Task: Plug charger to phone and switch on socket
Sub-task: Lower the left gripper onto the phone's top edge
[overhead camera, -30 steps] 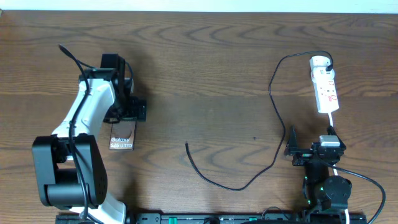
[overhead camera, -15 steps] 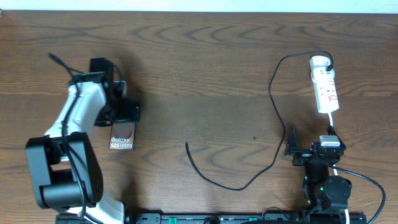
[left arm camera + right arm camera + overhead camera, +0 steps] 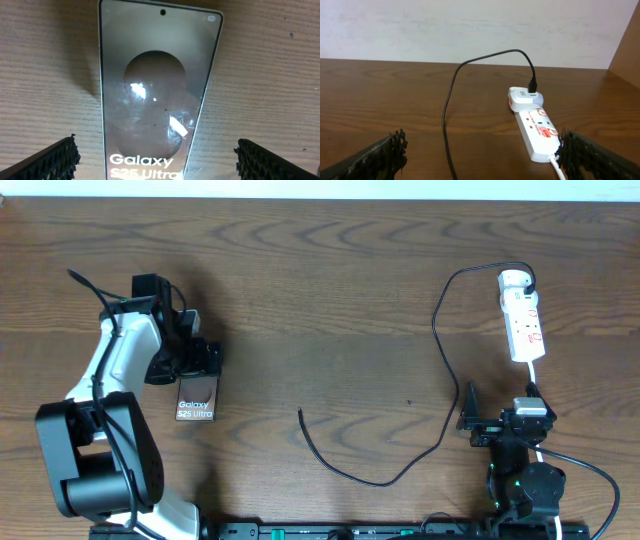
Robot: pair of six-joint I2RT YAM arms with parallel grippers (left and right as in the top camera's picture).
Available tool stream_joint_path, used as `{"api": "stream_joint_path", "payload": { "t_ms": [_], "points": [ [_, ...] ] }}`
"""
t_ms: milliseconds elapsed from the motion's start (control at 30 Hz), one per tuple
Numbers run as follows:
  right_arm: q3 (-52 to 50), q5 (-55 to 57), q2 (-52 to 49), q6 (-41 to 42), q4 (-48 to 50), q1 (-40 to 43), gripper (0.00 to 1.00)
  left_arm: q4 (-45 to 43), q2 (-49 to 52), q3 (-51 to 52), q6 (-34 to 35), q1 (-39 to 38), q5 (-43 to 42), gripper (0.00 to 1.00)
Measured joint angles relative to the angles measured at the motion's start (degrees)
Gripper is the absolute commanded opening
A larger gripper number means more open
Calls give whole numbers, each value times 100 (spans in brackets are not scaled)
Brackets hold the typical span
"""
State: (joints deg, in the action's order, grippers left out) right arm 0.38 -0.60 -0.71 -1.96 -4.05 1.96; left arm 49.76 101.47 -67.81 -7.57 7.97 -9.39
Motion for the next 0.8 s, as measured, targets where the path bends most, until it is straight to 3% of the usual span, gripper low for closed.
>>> {"api": "stream_joint_path", "payload": {
  "t_ms": [800],
  "points": [
    [0, 0, 0, 0, 0, 0, 99, -680, 0, 715, -487, -17, 74, 98]
  ]
}}
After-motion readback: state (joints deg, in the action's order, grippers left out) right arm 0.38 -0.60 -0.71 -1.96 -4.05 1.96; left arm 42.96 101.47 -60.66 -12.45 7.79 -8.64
